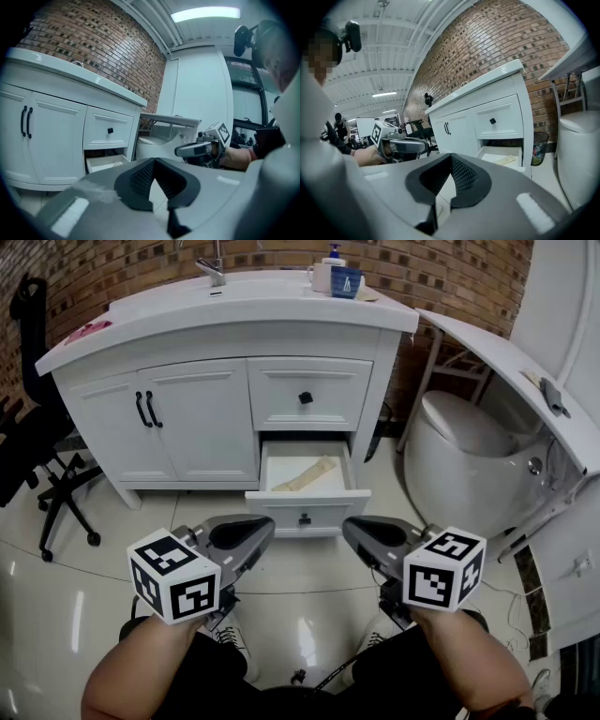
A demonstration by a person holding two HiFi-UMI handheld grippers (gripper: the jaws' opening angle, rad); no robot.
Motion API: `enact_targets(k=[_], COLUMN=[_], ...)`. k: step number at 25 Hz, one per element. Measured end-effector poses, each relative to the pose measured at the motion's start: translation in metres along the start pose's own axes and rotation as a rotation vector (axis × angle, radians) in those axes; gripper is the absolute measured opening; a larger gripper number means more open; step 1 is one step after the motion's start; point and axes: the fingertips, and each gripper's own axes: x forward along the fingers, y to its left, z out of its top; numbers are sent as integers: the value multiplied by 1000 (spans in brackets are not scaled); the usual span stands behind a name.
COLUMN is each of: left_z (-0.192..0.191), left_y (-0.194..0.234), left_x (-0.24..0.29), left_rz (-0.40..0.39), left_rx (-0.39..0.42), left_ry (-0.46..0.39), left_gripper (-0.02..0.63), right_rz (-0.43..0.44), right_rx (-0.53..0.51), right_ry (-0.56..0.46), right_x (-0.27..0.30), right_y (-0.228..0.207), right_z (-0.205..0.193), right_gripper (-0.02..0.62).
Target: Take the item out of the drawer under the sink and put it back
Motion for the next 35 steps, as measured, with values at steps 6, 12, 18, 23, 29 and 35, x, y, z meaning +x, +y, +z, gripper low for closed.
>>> enact_targets(k=[6, 12, 18, 23, 29, 35], left_z=[0, 2, 4, 8, 8, 12], left_y=[2, -4, -13, -14, 0, 41], left_x=[1, 3, 8, 11, 21, 46], left_rz=[7, -10, -41, -70, -85, -38], left_rx=[5, 4, 5, -1, -3, 54], left_ry=[0, -2, 3, 6, 23, 46], left_gripper=[6, 6, 6, 7, 6, 6], right_rz=[4, 23, 49, 83, 96, 21], right_rx=[-8, -6, 16, 49, 75, 87], right_ry=[-1, -7, -24, -40, -39, -37], right_x=[0, -1, 1, 5, 15, 31], right_y=[3, 9, 12, 15, 3, -42], right_z=[2, 4, 10, 16, 20, 22], right_gripper=[3, 3, 3, 3, 3, 3])
